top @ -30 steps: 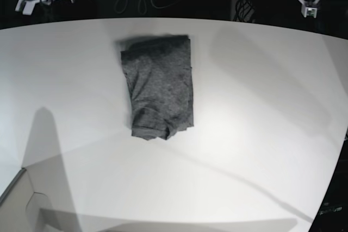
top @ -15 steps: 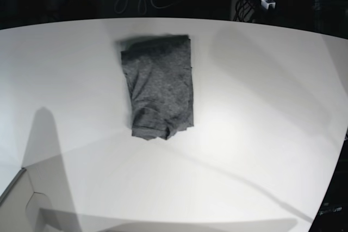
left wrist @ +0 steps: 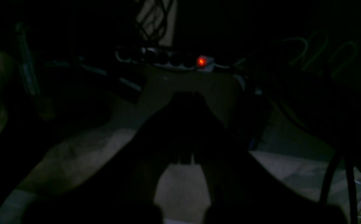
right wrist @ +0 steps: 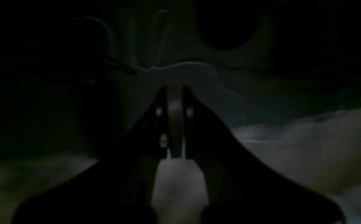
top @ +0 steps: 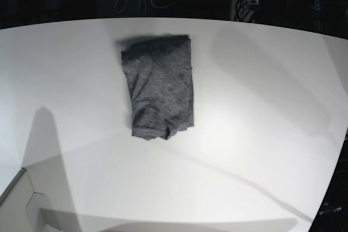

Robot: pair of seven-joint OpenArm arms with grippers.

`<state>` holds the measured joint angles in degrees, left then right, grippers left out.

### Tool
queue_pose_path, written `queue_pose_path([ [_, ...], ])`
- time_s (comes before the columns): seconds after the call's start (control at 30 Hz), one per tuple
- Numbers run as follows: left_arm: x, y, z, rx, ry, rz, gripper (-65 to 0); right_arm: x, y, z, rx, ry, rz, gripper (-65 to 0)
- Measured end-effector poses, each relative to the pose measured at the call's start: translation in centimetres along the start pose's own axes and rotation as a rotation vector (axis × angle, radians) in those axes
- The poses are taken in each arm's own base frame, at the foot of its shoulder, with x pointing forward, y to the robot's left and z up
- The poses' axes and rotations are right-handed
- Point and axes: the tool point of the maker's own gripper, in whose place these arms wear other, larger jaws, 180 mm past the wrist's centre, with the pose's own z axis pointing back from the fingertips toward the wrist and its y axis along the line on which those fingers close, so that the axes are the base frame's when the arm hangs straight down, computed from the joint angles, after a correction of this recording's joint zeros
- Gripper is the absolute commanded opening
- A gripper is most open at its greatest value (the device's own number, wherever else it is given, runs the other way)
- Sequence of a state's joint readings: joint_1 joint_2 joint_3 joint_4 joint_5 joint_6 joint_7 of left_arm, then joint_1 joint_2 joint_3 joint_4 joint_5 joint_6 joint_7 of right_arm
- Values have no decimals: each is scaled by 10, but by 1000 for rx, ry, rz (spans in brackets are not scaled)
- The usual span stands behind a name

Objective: Layout the t-shirt on the table in an organized manner, then fold the t-shirt properly

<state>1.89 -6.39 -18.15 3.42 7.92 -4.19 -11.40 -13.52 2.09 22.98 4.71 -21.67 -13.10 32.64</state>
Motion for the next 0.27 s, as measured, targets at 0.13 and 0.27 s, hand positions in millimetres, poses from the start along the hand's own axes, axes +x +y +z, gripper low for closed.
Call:
queue_pose_path([
  [0.13,-1,-2,0,16,0,-6,-649,-4,-18,-3,-39,32,133,-650],
  [0.27,1,0,0,19,-5,-7,-649,-9,-15,-3,-27,58,164,-650],
])
